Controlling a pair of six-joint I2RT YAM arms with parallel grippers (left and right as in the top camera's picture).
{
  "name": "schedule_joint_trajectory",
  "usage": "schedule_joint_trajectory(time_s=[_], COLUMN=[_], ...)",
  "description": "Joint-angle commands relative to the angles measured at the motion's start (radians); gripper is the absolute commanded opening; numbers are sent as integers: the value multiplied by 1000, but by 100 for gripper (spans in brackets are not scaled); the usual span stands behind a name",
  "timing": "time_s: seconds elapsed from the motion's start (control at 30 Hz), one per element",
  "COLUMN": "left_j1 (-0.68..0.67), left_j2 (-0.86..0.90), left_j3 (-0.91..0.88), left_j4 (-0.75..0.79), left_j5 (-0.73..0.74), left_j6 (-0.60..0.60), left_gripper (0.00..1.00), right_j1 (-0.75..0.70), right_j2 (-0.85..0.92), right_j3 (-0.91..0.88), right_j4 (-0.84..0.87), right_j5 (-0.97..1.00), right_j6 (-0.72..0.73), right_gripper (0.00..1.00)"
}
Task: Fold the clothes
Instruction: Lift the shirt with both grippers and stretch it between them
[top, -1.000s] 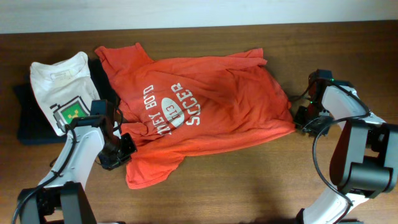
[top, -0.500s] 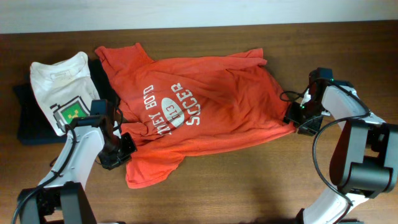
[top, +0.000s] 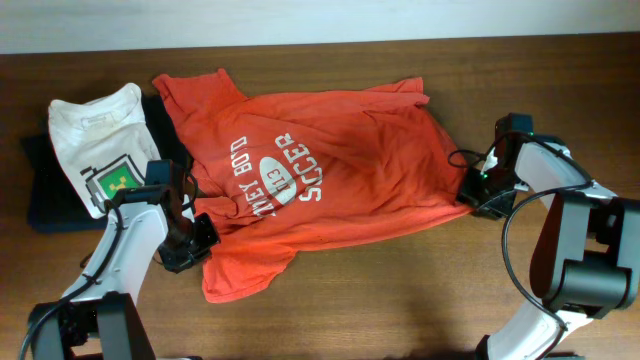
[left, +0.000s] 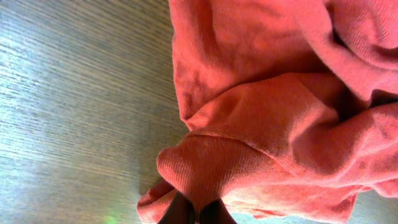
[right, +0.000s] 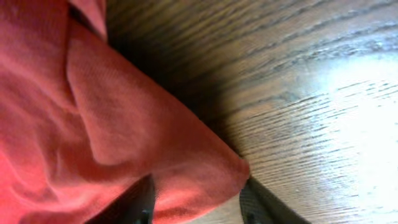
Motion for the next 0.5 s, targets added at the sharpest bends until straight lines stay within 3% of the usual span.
schedule_joint_trajectory(time_s=[0.0,0.1,0.27,0.47], left_j1=[-1,-1,-1,-1], left_j2=[-11,-11,-12,-24], left_j3=[7,7,8,151], left_j4=[2,2,14,16], left_j5=[-6,-6,6,69], left_j6=[16,16,17,105], left_gripper=[0,0,0,0], right_j1=[17,39,43,-12], right_j2=[8,8,-8,-219], right_j3=[-31,-31,-7,165], right_j4=[27,67,55,-111], right_j5=[-9,-10,-9,-9], right_j6=[-2,-2,-3,-64], right_gripper=[33,4,4,4])
